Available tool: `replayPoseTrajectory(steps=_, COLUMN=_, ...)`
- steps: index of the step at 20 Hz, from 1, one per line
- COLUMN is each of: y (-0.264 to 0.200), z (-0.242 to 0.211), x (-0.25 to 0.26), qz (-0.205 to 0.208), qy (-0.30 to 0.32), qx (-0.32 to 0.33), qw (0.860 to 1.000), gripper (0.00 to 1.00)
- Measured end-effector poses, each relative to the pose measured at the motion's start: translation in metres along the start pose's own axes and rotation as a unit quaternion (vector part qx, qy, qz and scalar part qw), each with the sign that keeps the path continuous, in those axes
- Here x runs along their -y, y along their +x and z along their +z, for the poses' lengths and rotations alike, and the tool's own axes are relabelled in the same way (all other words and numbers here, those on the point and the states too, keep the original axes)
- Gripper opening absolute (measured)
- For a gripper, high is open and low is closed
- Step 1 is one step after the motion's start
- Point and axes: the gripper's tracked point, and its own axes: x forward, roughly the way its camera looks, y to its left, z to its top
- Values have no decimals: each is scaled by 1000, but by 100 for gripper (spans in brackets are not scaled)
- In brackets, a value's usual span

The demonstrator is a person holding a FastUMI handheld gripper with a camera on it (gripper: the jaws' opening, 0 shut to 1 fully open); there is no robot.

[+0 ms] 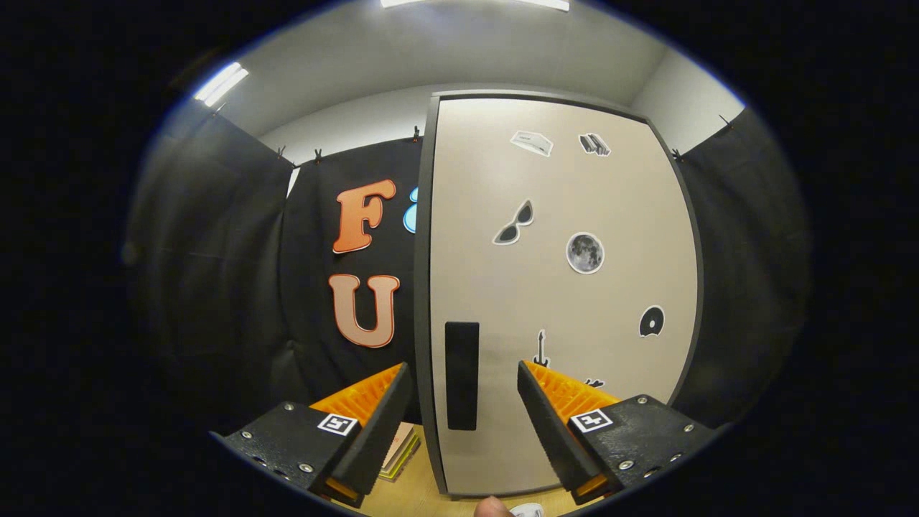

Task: Open the shoe cabinet door, grab the shoes and put them into the shoe cabinet, then close the shoe cabinet door.

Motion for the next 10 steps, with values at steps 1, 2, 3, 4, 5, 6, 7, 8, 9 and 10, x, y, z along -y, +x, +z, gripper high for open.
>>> replayPoseTrajectory(steps=1, y=8, z=-4, x=0, qz=-2, qy=2, qx=-2, qw=1000, gripper=91)
replayPoseTrajectory(steps=2, y=16, z=-9, x=-2, qz=1, qy=4, qx=-7, qw=1000, gripper=89)
replayPoseTrajectory(steps=3, y=23, z=-13, x=-3, qz=1, qy=4, qx=-11, qw=1000, gripper=87)
replayPoseTrajectory(steps=4, y=29, z=-17, x=-3, qz=0, qy=3, qx=-14, qw=1000, gripper=84)
replayPoseTrajectory(steps=5, y=36, z=-21, x=-3, qz=-4, qy=2, qx=-15, qw=1000, gripper=82)
replayPoseTrajectory(steps=6, y=42, z=-24, x=-3, qz=-5, qy=0, qx=-17, qw=1000, gripper=79)
replayPoseTrajectory(steps=7, y=48, z=-28, x=-5, qz=-4, qy=-3, qx=-19, qw=1000, gripper=78)
replayPoseTrajectory(steps=8, y=53, z=-32, x=-6, qz=-3, qy=-4, qx=-23, qw=1000, gripper=75)
replayPoseTrajectory(steps=9, y=56, z=-35, x=-8, qz=-2, qy=-4, qx=-28, qw=1000, gripper=74)
replayPoseTrajectory(steps=10, y=58, z=-39, x=-9, qz=-4, qy=-5, qx=-33, qw=999, gripper=69)
